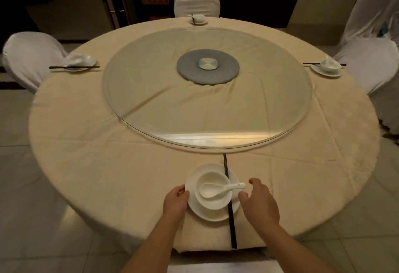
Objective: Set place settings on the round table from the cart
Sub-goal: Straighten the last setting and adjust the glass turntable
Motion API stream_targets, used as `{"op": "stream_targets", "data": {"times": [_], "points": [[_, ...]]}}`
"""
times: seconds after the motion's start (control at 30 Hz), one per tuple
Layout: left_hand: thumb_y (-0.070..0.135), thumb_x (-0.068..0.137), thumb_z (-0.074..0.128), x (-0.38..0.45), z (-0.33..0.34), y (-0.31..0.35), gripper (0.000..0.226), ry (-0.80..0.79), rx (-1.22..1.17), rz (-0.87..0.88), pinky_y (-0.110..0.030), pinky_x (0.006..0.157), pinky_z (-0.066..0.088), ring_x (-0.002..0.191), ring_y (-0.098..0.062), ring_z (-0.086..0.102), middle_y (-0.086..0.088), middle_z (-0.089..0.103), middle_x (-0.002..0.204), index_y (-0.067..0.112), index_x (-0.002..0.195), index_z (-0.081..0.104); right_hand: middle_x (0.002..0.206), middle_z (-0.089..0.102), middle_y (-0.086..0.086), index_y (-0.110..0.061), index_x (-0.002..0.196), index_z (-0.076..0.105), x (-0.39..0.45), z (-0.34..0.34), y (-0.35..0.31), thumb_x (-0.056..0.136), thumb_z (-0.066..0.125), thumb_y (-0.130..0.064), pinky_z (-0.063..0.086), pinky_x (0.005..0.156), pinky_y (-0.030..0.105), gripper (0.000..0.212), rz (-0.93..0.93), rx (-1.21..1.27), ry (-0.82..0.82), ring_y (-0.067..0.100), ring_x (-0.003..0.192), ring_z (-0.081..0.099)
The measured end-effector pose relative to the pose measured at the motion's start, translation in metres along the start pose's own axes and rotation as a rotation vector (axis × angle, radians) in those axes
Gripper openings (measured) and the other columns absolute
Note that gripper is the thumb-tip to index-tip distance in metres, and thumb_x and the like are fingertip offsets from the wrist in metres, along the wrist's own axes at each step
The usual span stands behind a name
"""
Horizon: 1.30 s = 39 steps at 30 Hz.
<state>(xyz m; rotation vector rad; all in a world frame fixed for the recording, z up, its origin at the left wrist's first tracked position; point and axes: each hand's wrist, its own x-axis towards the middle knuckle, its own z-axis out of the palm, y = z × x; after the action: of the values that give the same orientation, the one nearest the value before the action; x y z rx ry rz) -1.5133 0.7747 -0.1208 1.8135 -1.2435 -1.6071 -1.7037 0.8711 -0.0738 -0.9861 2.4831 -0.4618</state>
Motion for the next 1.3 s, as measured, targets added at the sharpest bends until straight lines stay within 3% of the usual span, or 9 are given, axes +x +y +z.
{"op": "stream_targets", "data": {"times": [0.13, 0.27, 0.37, 0.53, 0.7, 0.83, 0.97, 1.1, 1.3], "points": [[0.011, 0.095, 0.054, 0.001, 0.000, -0.001, 0.032, -0.012, -0.028, -0.017, -0.048, 0.096, 0.052, 0.106, -0.028, 0.064, -0.011, 0.067, 0.117, 0.010, 0.126, 0.062, 0.131, 0.057, 0.006, -0.021, 0.146, 0.039, 0.009, 0.004, 0.000, 0.094, 0.054, -0.026, 0.040, 0.074, 0.028, 0.055, -0.014, 0.113, -0.071, 0.023, 0.109, 0.058], [0.011, 0.095, 0.055, 0.002, 0.000, -0.001, 0.032, -0.012, -0.038, -0.033, -0.048, 0.097, 0.051, 0.107, -0.028, 0.063, -0.011, 0.067, 0.117, 0.011, 0.126, 0.062, 0.096, 0.066, -0.003, -0.019, 0.110, 0.060, 0.010, 0.007, -0.003, 0.094, 0.054, -0.022, 0.040, 0.055, 0.024, 0.017, -0.016, 0.126, -0.018, 0.007, 0.070, 0.054], [0.011, 0.095, 0.055, 0.002, 0.000, -0.001, 0.031, -0.007, -0.040, -0.044, -0.048, 0.097, 0.052, 0.106, -0.028, 0.064, -0.011, 0.067, 0.117, 0.011, 0.126, 0.062, 0.075, 0.053, -0.014, -0.015, 0.106, 0.062, 0.011, 0.008, 0.000, 0.094, 0.054, -0.021, 0.034, 0.049, 0.020, 0.016, -0.003, 0.123, -0.007, 0.003, 0.062, 0.048], [0.012, 0.095, 0.055, 0.001, 0.000, 0.000, 0.030, -0.007, -0.040, -0.049, -0.048, 0.096, 0.052, 0.105, -0.027, 0.064, -0.009, 0.068, 0.115, 0.011, 0.124, 0.063, 0.111, 0.065, 0.005, -0.015, 0.139, 0.047, 0.011, 0.009, 0.001, 0.095, 0.055, -0.024, 0.044, 0.068, 0.028, 0.046, 0.017, 0.182, -0.010, 0.020, 0.091, 0.061], [0.017, 0.094, 0.056, 0.002, -0.004, 0.006, 0.021, -0.023, -0.054, -0.100, -0.045, 0.094, 0.054, 0.101, -0.028, 0.066, -0.010, 0.068, 0.109, 0.015, 0.113, 0.065, 0.104, 0.063, 0.006, -0.015, 0.138, 0.047, 0.014, -0.001, 0.007, 0.093, 0.055, -0.025, 0.047, 0.072, 0.034, 0.047, 0.063, 0.213, 0.088, 0.022, 0.088, 0.060], [0.017, 0.093, 0.052, 0.003, -0.018, 0.004, 0.016, -0.007, -0.052, -0.118, -0.037, 0.072, 0.051, 0.073, -0.026, 0.060, -0.011, 0.065, 0.081, 0.014, 0.082, 0.063, 0.095, 0.061, 0.003, -0.013, 0.135, 0.051, 0.016, -0.017, 0.006, 0.093, 0.056, -0.024, 0.046, 0.071, 0.033, 0.044, 0.092, 0.177, 0.170, 0.021, 0.082, 0.057], [0.028, 0.095, 0.051, -0.001, -0.053, 0.008, 0.029, 0.017, 0.234, 0.077, -0.033, 0.084, 0.050, 0.094, -0.023, 0.065, -0.006, 0.069, 0.106, 0.015, 0.115, 0.066, 0.115, 0.065, 0.010, -0.012, 0.134, 0.052, 0.012, -0.029, -0.025, 0.093, 0.055, -0.025, 0.047, 0.074, 0.034, 0.043, 0.043, 0.117, 0.212, 0.026, 0.091, 0.060], [0.039, 0.099, 0.039, -0.005, -0.129, 0.029, 0.043, 0.185, 0.949, 0.615, -0.032, 0.098, 0.040, 0.125, -0.023, 0.050, -0.002, 0.058, 0.135, 0.024, 0.137, 0.052, 0.123, 0.062, 0.010, -0.014, 0.128, 0.058, -0.008, -0.023, -0.092, 0.092, 0.050, -0.029, 0.044, 0.077, 0.033, 0.040, -0.127, -0.143, 0.238, 0.029, 0.105, 0.059], [0.043, 0.102, 0.032, -0.019, -0.295, 0.068, 0.052, 0.358, 1.135, 0.782, -0.042, 0.118, 0.016, 0.148, -0.024, 0.018, -0.005, 0.025, 0.160, 0.022, 0.150, 0.030, 0.120, 0.060, 0.005, -0.017, 0.119, 0.055, -0.074, 0.028, -0.222, 0.093, 0.041, -0.040, 0.044, 0.083, 0.038, 0.037, -0.322, -0.496, 0.304, 0.029, 0.108, 0.053]]}}
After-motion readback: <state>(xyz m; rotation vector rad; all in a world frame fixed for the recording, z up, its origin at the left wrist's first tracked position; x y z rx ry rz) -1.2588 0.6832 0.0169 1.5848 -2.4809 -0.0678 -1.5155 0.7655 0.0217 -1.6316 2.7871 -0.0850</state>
